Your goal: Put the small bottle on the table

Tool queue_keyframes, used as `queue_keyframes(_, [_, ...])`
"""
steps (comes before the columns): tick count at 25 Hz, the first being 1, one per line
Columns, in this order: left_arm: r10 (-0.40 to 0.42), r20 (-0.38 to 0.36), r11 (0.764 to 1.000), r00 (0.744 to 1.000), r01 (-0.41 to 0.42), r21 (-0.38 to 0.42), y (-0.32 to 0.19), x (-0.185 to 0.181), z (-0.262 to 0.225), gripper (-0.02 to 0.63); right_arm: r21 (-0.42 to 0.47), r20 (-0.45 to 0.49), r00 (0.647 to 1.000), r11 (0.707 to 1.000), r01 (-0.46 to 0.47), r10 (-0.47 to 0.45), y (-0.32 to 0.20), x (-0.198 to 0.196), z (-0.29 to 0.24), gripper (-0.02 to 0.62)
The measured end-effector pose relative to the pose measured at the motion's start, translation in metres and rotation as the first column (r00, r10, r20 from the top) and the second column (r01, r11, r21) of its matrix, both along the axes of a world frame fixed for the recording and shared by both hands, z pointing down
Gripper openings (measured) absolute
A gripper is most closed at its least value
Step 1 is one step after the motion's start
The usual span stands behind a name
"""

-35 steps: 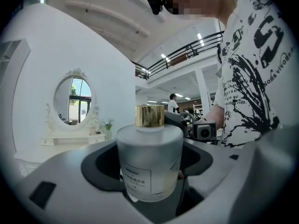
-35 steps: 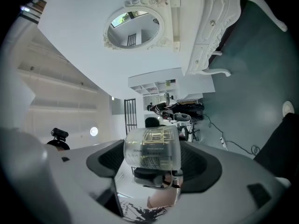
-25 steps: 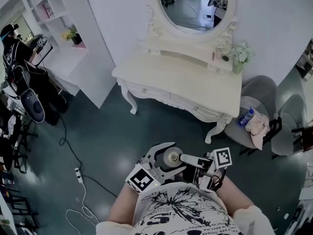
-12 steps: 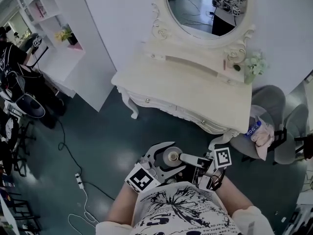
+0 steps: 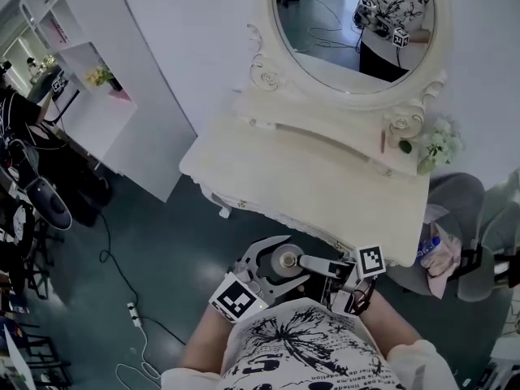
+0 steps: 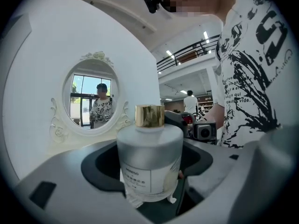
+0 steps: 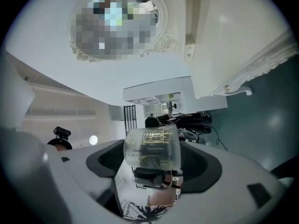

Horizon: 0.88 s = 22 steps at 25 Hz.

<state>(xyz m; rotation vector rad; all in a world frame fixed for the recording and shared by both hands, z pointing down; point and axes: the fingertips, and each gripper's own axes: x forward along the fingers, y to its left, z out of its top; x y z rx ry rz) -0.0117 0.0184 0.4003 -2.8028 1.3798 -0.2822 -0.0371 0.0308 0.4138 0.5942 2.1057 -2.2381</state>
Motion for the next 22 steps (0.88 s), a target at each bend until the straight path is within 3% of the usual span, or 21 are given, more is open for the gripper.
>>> queue_keyframes(7, [0.018,-0.007,1.000,1.000,-0.018,0.008,-0.067,-0.015,0.005,0.350,0.004,-0.009,1.000,1.000,-0.005,0.005,-0.066,-0.016,0.007,0.376])
queue_keyframes(15, [0.083,-0.025,0.996,0.996,-0.084,-0.040,-0.127,-0.029,0.018,0.350,-0.020,-0.037,0.994,0.994,-0.105,0.105,-0.129,-0.029,0.017,0.374])
queue_keyframes(22, [0.246,-0.020,0.967,0.969,-0.247,-0.064,-0.175,-0.050,0.018,0.350,-0.039,-0.048,0.966,0.966,-0.255,0.253,-0.180,-0.052,0.017,0.376])
